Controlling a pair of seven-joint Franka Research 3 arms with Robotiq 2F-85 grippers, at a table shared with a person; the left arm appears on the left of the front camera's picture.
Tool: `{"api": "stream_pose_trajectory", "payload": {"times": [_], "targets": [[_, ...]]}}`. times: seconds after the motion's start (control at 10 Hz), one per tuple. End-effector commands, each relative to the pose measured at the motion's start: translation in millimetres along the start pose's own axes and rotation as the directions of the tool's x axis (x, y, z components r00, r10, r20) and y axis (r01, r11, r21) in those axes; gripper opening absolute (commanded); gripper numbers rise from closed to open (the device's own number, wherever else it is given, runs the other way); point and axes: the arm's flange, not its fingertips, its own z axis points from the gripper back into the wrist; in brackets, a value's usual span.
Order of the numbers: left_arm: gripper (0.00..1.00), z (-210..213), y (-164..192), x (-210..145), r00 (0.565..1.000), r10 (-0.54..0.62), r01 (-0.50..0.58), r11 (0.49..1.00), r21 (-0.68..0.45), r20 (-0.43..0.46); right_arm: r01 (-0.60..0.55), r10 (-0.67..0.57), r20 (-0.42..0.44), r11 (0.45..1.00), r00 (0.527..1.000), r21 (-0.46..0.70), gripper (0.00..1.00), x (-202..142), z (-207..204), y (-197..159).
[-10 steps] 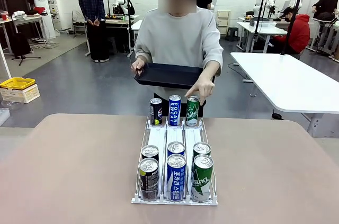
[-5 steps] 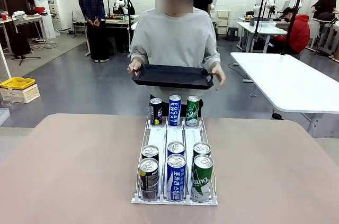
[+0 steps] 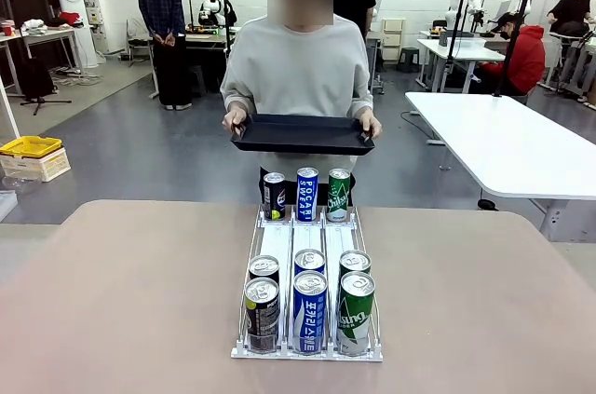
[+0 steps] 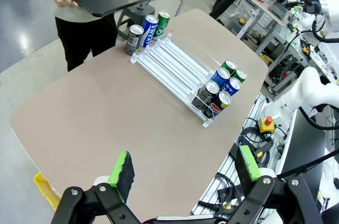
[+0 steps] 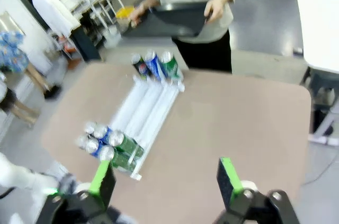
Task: Retrieve and hand over the desired beverage to the person.
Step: Pick up a can of the same type that the person held from the Automatic Can Dispenser.
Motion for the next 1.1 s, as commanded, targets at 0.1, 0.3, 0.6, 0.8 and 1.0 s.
{"api": "stream_pose_trajectory", "payload": {"times": [0.1,0.3,0.6,0.8,1.0], "targets": [[1.0,2.4,0.3,0.2,1.0,-0.018,0.018,1.0,-0.008,0.015,0.013,-0.071,-0.333,0.985,0.94,-0.171,1.0,53.0,-85.8,69.5],[1.0,2.4,0.3,0.2,1.0,-0.018,0.018,1.0,-0.008,0.015,-0.016,-0.171,-0.435,0.919,0.884,-0.394,1.0,51.8,-150.0,102.6],[1.0,2.4,0.3,0.2,1.0,-0.018,0.018,1.0,-0.008,0.015,-0.059,-0.224,-0.463,0.851,0.857,-0.522,1.0,35.5,-213.0,134.5],[1.0,2.4,0.3,0.2,1.0,-0.018,0.018,1.0,-0.008,0.015,-0.012,-0.22,-0.441,0.885,0.87,-0.466,1.0,34.8,-220.7,138.3],[1.0,2.4,0.3,0.2,1.0,-0.018,0.018,1.0,-0.008,0.015,-0.06,-0.204,-0.456,0.864,0.866,-0.501,1.0,25.6,-223.9,138.0]]}}
